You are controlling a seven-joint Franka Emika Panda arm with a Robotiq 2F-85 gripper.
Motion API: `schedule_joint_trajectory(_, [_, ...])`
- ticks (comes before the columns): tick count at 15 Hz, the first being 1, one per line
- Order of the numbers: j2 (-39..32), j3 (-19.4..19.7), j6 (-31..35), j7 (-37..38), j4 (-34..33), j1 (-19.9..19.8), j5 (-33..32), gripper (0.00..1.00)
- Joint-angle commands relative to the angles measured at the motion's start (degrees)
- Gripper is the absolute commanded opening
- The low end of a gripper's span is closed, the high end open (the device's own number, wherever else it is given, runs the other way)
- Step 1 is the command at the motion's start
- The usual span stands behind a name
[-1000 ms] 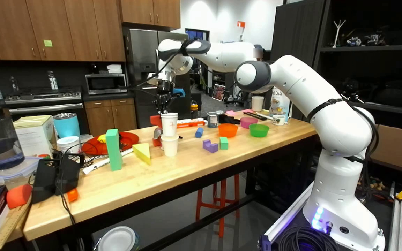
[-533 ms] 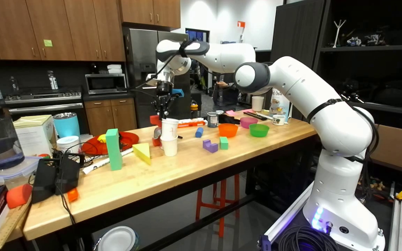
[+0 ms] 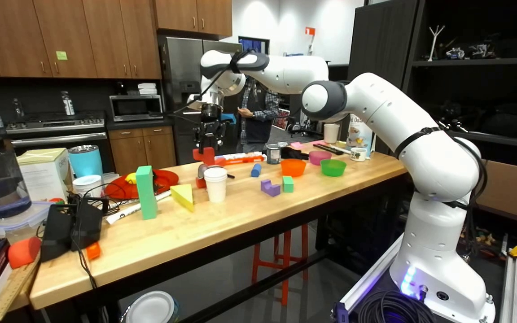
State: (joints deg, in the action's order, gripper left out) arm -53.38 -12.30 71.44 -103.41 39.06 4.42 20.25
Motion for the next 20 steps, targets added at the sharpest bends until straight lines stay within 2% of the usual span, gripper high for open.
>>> schedule_joint_trajectory(1, [-1.11,0.24,-0.79,-0.25,-2.6,0.3,-0.8,0.98])
schedule_joint_trajectory(13, [3.76,4.16,10.48,7.71,-0.3,0.71,-2.0,1.0])
schedule_joint_trajectory(20, [5.25,5.62,5.36,18.42,0.62,1.26,-2.95,1.0])
